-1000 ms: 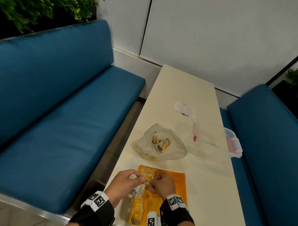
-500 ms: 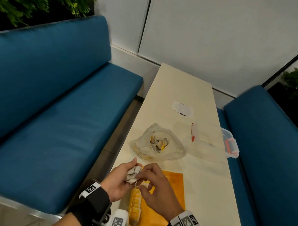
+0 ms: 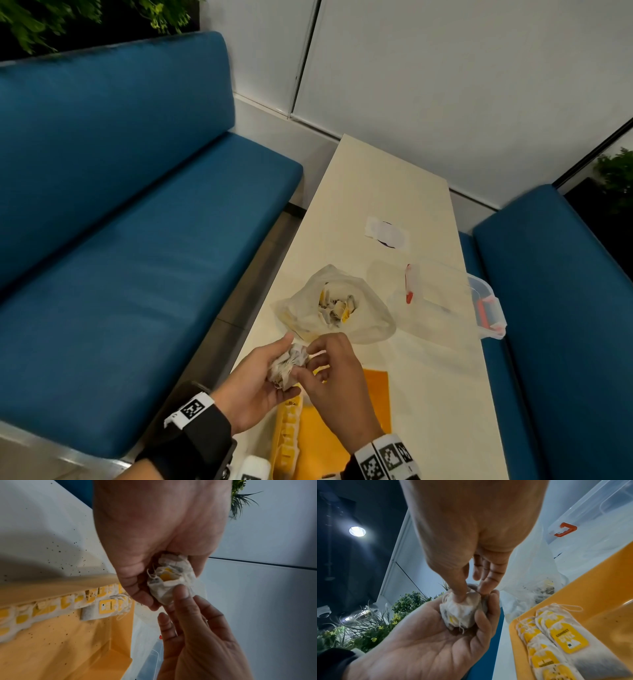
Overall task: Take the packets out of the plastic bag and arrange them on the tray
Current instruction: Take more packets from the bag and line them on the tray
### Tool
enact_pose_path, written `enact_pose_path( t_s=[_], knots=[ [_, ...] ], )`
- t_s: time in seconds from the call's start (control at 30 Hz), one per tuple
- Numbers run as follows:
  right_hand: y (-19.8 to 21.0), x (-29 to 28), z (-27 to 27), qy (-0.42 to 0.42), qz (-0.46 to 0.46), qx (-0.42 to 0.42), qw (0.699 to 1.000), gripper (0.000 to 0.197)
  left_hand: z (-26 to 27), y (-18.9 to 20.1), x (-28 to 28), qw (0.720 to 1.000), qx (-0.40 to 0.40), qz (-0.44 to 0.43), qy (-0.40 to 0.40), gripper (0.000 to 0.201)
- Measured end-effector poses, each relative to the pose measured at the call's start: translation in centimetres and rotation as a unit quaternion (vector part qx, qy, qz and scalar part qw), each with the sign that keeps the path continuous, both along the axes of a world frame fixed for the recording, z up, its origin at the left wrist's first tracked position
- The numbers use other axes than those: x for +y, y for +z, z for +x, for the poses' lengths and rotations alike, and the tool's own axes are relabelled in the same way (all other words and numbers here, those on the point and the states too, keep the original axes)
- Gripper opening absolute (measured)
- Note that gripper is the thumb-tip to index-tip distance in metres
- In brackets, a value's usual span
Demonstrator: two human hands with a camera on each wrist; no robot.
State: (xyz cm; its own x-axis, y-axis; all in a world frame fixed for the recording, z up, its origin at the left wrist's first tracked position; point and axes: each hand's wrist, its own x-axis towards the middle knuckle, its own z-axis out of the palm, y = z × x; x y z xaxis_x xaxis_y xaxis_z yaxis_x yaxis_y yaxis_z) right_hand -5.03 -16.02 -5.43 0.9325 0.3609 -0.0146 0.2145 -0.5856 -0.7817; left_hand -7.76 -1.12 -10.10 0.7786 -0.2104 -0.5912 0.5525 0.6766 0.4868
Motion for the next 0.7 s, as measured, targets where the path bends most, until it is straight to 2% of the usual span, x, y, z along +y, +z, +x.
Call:
enact_pose_path(
  t_s=[0.13,0.3,0.47,0.7],
  knots=[
    [-0.1,-0.2,0.0,-0.033,-0.045,-0.009,0.998,0.022,-0.1,0.0,0.0,0.999,-0.042,-0.024,0.006,0.045],
    [-0.4,-0.2,-0.4,-0.032,-0.031,0.005,0.999,0.007,0.0,0.9,-0.5,0.993,-0.025,-0.104,0.048,0.040],
    [-0.7,-0.5,-0.7,-0.028,0.030,0.017,0.999,0.017,0.1,0.8,-0.7,0.988,-0.005,-0.138,0.072,0.045],
    [-0.9,-1.8,0.1,-0.007,0.087,0.074,0.993,0.021,0.4,-0.3,-0.6,0.992,0.011,-0.106,0.072,0.042]
  ],
)
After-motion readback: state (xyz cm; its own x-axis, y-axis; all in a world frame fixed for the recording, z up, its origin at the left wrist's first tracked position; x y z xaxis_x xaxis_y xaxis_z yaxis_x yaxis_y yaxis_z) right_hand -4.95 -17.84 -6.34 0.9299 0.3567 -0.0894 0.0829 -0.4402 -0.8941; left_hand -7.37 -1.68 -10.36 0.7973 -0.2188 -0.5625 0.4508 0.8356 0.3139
